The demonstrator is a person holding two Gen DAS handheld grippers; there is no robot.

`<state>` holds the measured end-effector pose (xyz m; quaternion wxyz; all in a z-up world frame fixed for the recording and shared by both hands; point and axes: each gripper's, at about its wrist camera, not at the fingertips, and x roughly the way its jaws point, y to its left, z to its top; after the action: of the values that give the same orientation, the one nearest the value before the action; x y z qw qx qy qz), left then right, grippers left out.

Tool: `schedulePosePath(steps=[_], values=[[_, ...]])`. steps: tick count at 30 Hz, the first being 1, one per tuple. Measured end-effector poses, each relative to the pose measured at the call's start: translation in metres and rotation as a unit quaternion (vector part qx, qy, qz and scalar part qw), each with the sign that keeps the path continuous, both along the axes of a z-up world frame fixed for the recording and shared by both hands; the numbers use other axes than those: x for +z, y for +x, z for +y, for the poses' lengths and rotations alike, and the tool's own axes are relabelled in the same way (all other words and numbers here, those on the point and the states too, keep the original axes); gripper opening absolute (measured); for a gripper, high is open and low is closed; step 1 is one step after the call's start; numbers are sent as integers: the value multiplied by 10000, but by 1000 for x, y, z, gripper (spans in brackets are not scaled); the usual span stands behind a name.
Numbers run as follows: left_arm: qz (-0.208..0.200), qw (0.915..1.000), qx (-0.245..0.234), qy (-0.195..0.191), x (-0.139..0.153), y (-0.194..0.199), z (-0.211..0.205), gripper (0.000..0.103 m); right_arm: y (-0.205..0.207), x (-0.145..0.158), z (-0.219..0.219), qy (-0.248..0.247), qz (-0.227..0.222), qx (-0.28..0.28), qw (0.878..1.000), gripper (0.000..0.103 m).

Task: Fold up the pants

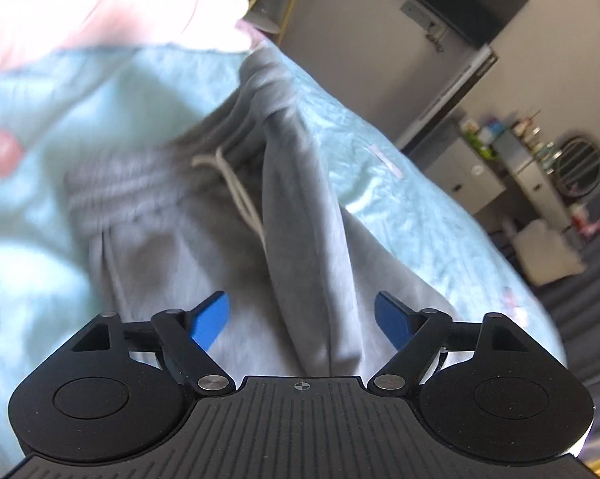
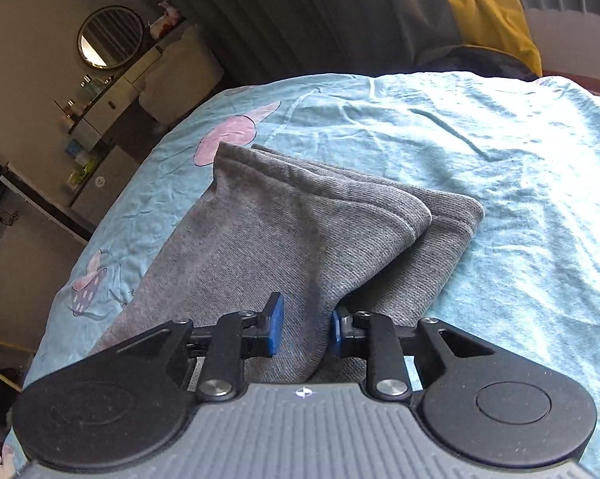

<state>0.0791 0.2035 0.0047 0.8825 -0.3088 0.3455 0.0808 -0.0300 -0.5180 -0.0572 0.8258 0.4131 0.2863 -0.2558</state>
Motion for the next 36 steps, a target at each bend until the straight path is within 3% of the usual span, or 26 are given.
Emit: schedulePosePath(steps=[3, 5, 6, 7, 9, 10, 13, 15, 18, 21, 23, 26, 28, 30, 31, 32, 36], values=[[115, 9989, -285, 359, 7, 30, -12, 86, 3, -2, 0, 104, -38, -1, 9999, 29], [408, 9968, -250, 635, 5, 50, -17, 83, 6, -3, 1, 61, 8, 20, 10000, 29], [528, 9961, -180, 690, 1, 55, -16, 72, 8, -2, 1, 43, 23, 33, 10000, 29], [620, 9960, -137, 629, -4, 61, -15, 49, 9, -1, 1, 24, 50, 33, 10000, 28], [753, 9968, -147, 231, -11, 66, -6, 19, 12, 1, 0, -26, 74, 81, 9999, 19], [731, 9972, -100, 98, -14, 62, -3, 14, 14, 3, 0, -101, 101, 109, 9998, 9], [437, 9988, -118, -176, -9, 46, 8, 10, 18, 15, -1, -380, 135, 256, 9989, 6], [196, 9988, -41, -455, -2, 31, 21, 9, 17, 31, 0, -629, -16, 322, 9975, 6], [-194, 9969, 43, -762, 8, -3, 38, 9, 5, 55, 4, -932, -587, 388, 9932, 5], [-225, 9957, 122, -888, 4, -31, 50, 9, -11, 63, 8, -1160, -756, 331, 9898, 5], [-86, 9951, 172, -965, -9, -46, 56, 9, -19, 52, 4, -1120, -618, 231, 9915, 5], [547, 9957, 63, -739, -36, -50, 52, 11, -16, 23, -3, -1034, 69, 205, 9944, 5], [758, 9956, 71, -543, -46, -51, 48, 20, -15, 10, -5, -883, 339, 195, 9953, 6], [691, 9955, 177, -624, -44, -55, 51, 26, -17, 11, -5, -788, 346, 90, 9963, 6], [677, 9955, 226, -623, -41, -54, 50, 38, -18, 13, -6, -753, 351, 57, 9965, 8], [662, 9958, 306, -552, -36, -55, 50, 43, -19, 16, -5, -763, 414, 7, 9962, 14], [325, 9972, 668, 117, 1, -66, 41, 62, -24, 37, 6, -1446, 751, -319, 9861, 23]])
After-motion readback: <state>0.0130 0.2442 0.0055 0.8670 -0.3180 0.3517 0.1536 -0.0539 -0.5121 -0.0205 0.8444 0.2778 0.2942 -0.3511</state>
